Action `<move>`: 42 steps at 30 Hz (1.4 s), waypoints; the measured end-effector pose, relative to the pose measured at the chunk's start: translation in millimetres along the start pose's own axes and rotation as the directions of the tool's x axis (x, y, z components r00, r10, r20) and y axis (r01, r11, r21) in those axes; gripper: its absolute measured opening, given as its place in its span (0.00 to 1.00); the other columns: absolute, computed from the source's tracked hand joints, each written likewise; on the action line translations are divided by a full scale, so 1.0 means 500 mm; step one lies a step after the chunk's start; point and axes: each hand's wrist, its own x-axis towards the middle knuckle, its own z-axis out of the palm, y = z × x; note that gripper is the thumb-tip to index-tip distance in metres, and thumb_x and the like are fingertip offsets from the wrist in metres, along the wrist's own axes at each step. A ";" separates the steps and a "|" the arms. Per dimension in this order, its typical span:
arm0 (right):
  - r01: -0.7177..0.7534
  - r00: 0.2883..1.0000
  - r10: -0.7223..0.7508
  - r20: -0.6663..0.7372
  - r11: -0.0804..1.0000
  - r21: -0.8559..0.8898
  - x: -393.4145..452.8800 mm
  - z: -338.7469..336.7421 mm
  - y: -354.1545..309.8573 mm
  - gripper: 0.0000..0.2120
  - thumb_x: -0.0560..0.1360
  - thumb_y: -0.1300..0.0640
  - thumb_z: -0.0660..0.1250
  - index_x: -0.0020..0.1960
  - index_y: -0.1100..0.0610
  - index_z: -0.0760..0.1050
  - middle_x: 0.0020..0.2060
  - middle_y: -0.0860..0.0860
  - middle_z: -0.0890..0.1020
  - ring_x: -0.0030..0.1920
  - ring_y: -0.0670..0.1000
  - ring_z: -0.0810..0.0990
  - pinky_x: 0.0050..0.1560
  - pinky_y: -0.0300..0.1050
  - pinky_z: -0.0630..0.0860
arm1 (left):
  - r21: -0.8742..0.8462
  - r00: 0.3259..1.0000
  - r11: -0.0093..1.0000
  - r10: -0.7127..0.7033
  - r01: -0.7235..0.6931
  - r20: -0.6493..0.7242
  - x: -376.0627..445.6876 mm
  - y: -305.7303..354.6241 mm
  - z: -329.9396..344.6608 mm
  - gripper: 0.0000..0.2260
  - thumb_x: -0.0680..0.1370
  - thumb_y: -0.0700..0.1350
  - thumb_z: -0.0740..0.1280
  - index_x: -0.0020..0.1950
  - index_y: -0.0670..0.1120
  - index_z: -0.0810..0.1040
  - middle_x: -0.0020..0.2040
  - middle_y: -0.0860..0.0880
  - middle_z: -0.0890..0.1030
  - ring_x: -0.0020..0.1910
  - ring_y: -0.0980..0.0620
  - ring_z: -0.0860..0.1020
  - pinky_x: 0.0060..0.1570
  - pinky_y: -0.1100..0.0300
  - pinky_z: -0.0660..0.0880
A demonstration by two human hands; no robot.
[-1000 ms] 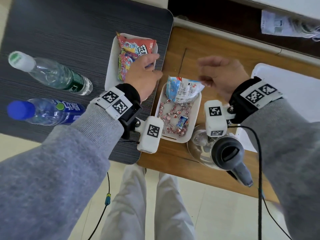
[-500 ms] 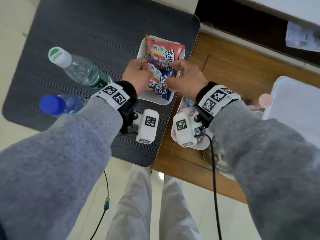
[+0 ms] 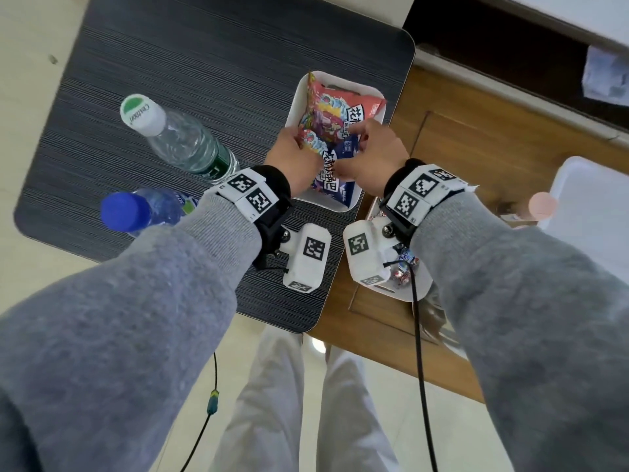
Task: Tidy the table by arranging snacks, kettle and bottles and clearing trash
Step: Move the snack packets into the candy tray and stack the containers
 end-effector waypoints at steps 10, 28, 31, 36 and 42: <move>0.035 0.999 -0.033 -0.012 0.954 0.299 0.031 0.005 -0.062 0.04 0.78 0.66 0.70 0.50 0.62 0.84 0.46 0.63 0.87 0.40 0.51 0.86 0.49 0.47 0.86 | -0.092 0.995 0.992 0.095 -0.092 0.029 -0.027 0.062 -0.096 0.33 0.73 0.34 0.70 0.76 0.46 0.62 0.50 0.61 0.75 0.55 0.56 0.78 0.62 0.55 0.75; 0.051 0.983 -0.089 0.159 0.972 0.230 0.122 0.042 -0.158 0.17 0.71 0.59 0.79 0.59 0.57 0.83 0.38 0.50 0.86 0.29 0.43 0.82 0.35 0.34 0.82 | -0.074 0.983 0.980 0.186 -0.185 0.003 0.075 0.039 -0.255 0.06 0.72 0.47 0.76 0.43 0.46 0.82 0.42 0.50 0.85 0.40 0.54 0.84 0.42 0.59 0.81; 0.054 0.990 -0.082 0.111 0.971 0.232 0.128 0.042 -0.163 0.12 0.73 0.58 0.78 0.56 0.55 0.84 0.36 0.50 0.86 0.28 0.42 0.82 0.35 0.35 0.83 | -0.117 0.988 0.981 0.157 -0.155 0.004 0.089 0.041 -0.265 0.07 0.73 0.47 0.76 0.39 0.48 0.80 0.40 0.50 0.85 0.40 0.51 0.84 0.41 0.58 0.79; 0.027 0.999 -0.035 0.040 0.981 0.192 0.145 0.046 -0.164 0.05 0.77 0.61 0.73 0.43 0.54 0.84 0.33 0.50 0.86 0.29 0.45 0.85 0.36 0.41 0.85 | -0.088 0.995 0.991 0.101 -0.100 0.009 0.099 0.014 -0.264 0.10 0.74 0.50 0.74 0.35 0.51 0.79 0.37 0.51 0.84 0.39 0.50 0.83 0.50 0.50 0.81; -0.066 0.997 0.059 0.052 0.987 0.144 0.129 0.057 -0.144 0.10 0.78 0.63 0.71 0.40 0.51 0.83 0.41 0.55 0.88 0.39 0.53 0.88 0.45 0.45 0.86 | 0.026 0.997 0.999 0.040 -0.038 -0.059 0.076 0.005 -0.244 0.05 0.75 0.46 0.72 0.40 0.50 0.80 0.45 0.42 0.85 0.50 0.41 0.83 0.55 0.44 0.80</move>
